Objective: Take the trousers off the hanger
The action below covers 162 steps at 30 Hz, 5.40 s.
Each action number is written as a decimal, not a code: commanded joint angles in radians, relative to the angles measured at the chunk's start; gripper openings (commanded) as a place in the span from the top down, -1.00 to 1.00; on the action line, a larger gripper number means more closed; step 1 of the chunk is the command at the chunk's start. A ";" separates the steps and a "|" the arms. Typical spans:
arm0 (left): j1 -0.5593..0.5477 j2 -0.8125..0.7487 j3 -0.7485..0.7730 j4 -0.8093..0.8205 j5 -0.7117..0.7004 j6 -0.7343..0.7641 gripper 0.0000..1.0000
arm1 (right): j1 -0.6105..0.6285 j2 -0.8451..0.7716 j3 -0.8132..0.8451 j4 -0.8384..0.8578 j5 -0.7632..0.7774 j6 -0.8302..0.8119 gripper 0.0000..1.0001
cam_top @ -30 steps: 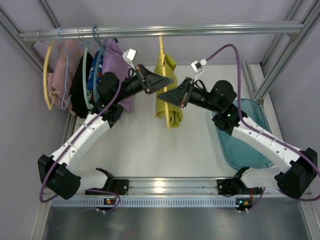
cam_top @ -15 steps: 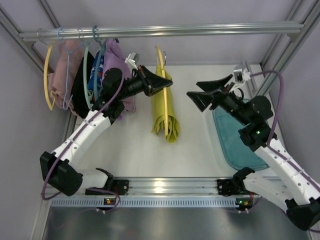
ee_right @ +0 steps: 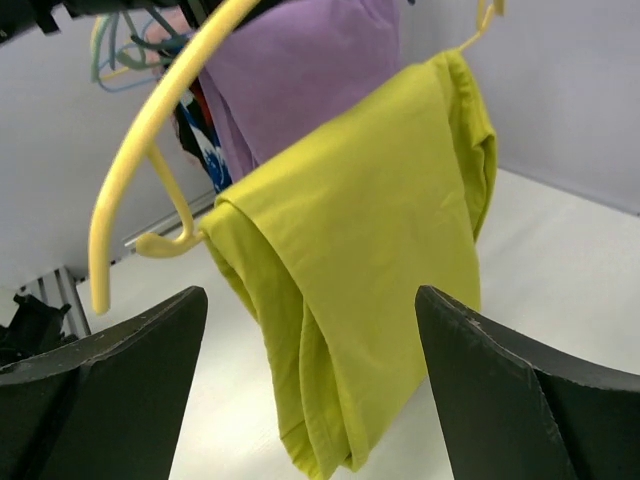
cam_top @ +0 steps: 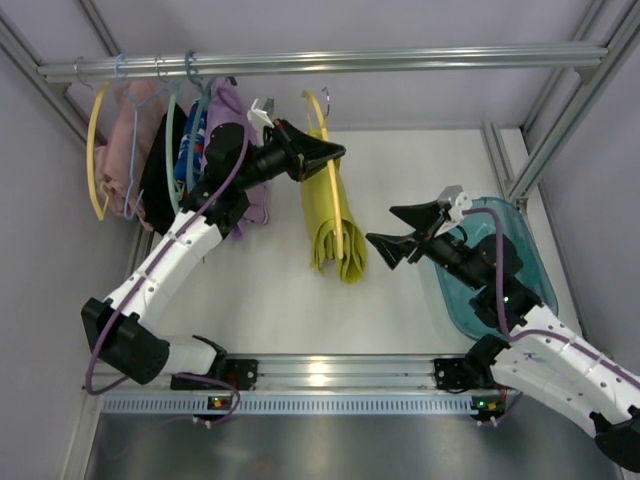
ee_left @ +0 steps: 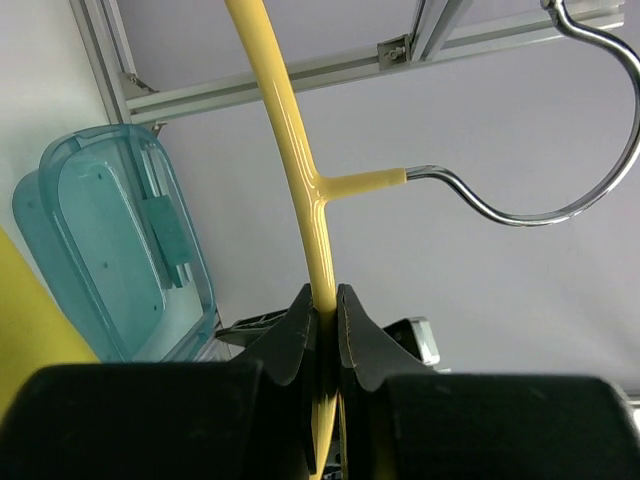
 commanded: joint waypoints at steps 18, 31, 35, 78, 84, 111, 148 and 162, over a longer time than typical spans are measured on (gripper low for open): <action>0.006 -0.019 0.137 0.145 -0.022 0.000 1.00 | 0.181 0.266 -0.010 0.373 0.105 -0.181 -0.61; 0.006 -0.039 0.126 0.142 -0.010 0.001 1.00 | 0.183 0.366 -0.020 0.471 0.230 -0.197 -0.35; 0.006 -0.041 0.118 0.147 -0.010 -0.006 1.00 | 0.184 0.406 0.006 0.494 0.190 -0.197 -0.40; 0.005 -0.199 -0.314 0.079 -0.010 0.209 1.00 | 0.048 0.097 0.448 -0.035 0.194 -0.180 1.00; 0.005 -0.190 -0.346 0.066 0.001 0.235 1.00 | -0.054 0.068 0.531 -0.078 0.191 -0.124 1.00; 0.003 -0.143 -0.403 -0.071 -0.084 0.281 1.00 | -0.160 0.165 0.879 -0.043 0.176 0.037 1.00; -0.055 -0.148 -0.353 0.007 0.028 0.462 1.00 | -0.529 -0.369 0.318 -0.418 0.806 -0.583 1.00; -0.078 -0.153 -0.333 0.007 0.045 0.511 1.00 | -0.531 -0.231 -0.030 -0.270 0.630 -0.506 1.00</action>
